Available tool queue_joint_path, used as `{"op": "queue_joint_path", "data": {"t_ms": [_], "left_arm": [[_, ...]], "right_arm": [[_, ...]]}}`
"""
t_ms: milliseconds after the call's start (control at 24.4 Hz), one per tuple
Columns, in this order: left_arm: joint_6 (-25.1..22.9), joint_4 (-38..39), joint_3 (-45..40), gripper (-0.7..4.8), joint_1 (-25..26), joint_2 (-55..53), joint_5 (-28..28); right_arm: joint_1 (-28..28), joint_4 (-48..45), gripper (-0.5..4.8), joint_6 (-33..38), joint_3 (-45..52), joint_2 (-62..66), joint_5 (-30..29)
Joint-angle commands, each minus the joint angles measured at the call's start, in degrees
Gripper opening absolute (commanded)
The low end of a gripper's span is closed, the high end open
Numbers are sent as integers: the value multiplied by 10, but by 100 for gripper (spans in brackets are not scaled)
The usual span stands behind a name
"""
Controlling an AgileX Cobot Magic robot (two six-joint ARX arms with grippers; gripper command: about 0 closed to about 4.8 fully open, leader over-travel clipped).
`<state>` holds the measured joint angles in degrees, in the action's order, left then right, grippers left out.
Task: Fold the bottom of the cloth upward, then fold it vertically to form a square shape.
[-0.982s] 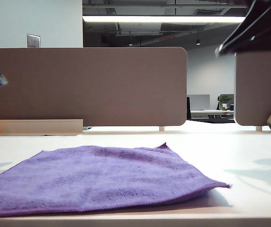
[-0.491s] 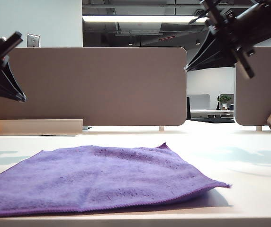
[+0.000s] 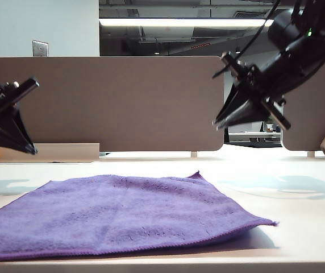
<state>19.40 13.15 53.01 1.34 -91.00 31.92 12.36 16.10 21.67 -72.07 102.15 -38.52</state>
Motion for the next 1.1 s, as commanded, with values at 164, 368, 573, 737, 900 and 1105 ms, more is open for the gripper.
{"op": "queue_joint_path", "data": {"t_ms": [164,368,573,737,900,1105], "left_arm": [[-10,-31,8,62,0,-30,-15],[-9,-51,9,62,-2,-49,-25],[-9,-46,29,62,-9,-97,-19],[-7,-29,57,71,-25,-125,-18],[-7,-25,70,84,-31,-126,-28],[-8,1,84,85,-31,-126,-27]], "right_arm": [[8,1,127,5,-3,35,-1],[10,-1,127,7,-4,47,0],[10,-1,160,11,-4,56,-2],[10,-4,182,14,-4,60,-2],[11,3,182,22,-5,68,-14],[14,19,222,24,-10,69,-26]]}}
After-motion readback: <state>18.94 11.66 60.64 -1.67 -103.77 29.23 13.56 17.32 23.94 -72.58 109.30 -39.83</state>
